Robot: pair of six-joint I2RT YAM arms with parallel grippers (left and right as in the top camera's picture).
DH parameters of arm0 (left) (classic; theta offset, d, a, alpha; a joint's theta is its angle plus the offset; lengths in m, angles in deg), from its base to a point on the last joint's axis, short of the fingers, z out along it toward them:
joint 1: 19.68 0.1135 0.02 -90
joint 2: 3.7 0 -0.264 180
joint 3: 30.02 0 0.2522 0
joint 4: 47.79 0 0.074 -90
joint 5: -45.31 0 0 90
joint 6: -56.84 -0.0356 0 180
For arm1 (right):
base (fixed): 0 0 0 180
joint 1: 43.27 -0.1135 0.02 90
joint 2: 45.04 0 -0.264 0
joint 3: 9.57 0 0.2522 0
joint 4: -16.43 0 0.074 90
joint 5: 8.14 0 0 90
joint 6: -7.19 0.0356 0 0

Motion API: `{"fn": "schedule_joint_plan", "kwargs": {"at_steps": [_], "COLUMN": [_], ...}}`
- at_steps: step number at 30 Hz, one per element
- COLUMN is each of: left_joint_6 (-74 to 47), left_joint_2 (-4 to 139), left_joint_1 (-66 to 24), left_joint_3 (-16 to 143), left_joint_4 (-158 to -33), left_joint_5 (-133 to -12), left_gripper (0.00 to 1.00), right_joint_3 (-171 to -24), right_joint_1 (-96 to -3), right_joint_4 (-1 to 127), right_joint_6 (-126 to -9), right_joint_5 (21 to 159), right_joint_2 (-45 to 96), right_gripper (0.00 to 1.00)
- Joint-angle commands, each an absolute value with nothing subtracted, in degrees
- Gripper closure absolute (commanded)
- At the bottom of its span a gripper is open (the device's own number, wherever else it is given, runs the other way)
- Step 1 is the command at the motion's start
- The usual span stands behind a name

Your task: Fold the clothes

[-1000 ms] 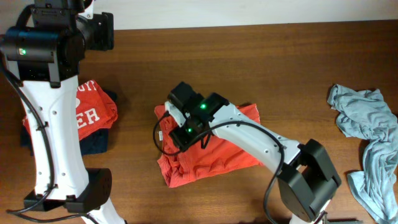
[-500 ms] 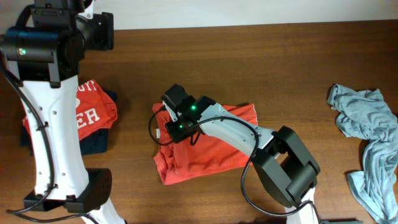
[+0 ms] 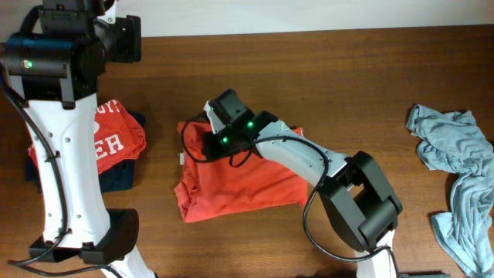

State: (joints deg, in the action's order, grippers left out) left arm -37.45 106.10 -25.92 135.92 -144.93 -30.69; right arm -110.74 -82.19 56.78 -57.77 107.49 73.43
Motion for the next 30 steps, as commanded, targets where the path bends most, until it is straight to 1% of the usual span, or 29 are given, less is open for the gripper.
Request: {"fn": "schedule_joint_plan", "kwargs": {"at_steps": [1, 5, 6, 7, 11, 12, 13, 14, 15, 17, 18, 21, 23, 24, 26, 27, 29, 30], "left_joint_6": [-38.2, -38.2, -38.1, -38.2, -38.2, -38.2, -38.2, -38.2, -38.2, -38.2, -38.2, -38.1, -37.2, -37.3, -37.3, -37.3, -37.3, -37.3], "left_joint_2": [104.6, 104.6, 104.6, 104.6, 104.6, 104.6, 104.6, 104.6, 104.6, 104.6, 104.6, 104.6, 104.6, 104.6, 104.6, 104.6, 104.6, 104.6], "left_joint_1": [-25.7, -25.7, -25.7, -25.7, -25.7, -25.7, -25.7, -25.7, -25.7, -25.9, -26.1, -27.3, -29.0, -30.0, -32.5, -34.0, -36.3, -38.0], "left_joint_3": [136.9, 136.9, 136.9, 136.9, 136.6, 136.4, 136.2, 136.0, 135.6, 134.7, 133.9, 129.7, 123.8, 120.6, 112.7, 107.9, 99.7, 93.2], "left_joint_4": [-144.9, -144.9, -145.0, -145.0, -145.9, -146.1, -146.4, -146.8, -147.4, -148.7, -149.5, -151.2, -151.5, -151.2, -149.4, -147.9, -144.2, -140.6], "left_joint_5": [-30.3, -30.4, -30.6, -31.0, -33.7, -34.6, -35.9, -37.8, -40.2, -44.9, -47.2, -49.9, -50.2, -51.3, -53.4, -53.5, -53.5, -53.5], "left_gripper": [0.23, 0.24, 0.24, 0.23, 0.23, 0.22, 0.19, 0.19, 0.22, 0.35, 0.38, 0.43, 0.48, 0.49, 0.53, 0.55, 0.58, 0.6], "right_joint_3": [-111.5, -111.5, -111.5, -111.5, -111.5, -111.5, -111.5, -111.5, -111.5, -111.5, -111.5, -111.5, -111.5, -111.5, -111.3, -110.9, -110.0, -108.5], "right_joint_1": [-81.8, -83.0, -83.2, -83.3, -81.3, -80.1, -78.9, -77.1, -75.2, -71.7, -69.9, -64.4, -60.7, -59.5, -57.9, -57.8, -57.9, -58.0], "right_joint_4": [53.8, 53.3, 53.4, 53.5, 56.0, 57.3, 58.5, 60.3, 62.3, 66.7, 69.0, 77.3, 84.6, 87.7, 92.5, 94.5, 95.1, 94.8], "right_joint_6": [-57.0, -57.0, -57.1, -57.9, -63.1, -63.1, -63.1, -63.1, -63.1, -63.1, -63.1, -63.1, -65.6, -67.6, -71.5, -73.6, -74.0, -74.1], "right_joint_5": [111.5, 107.6, 107.1, 107.1, 107.0, 106.9, 106.9, 106.9, 106.8, 106.9, 106.9, 106.9, 106.9, 106.9, 106.4, 105.1, 102.7, 100.2], "right_joint_2": [71.5, 73.0, 73.2, 73.2, 70.8, 69.5, 68.3, 66.5, 64.7, 61.9, 60.7, 57.7, 56.7, 56.7, 57.2, 57.8, 58.4, 59.1], "right_gripper": [0.84, 0.46, 0.42, 0.41, 0.39, 0.37, 0.37, 0.37, 0.37, 0.37, 0.37, 0.37, 0.38, 0.39, 0.47, 0.48, 0.53, 0.6]}}
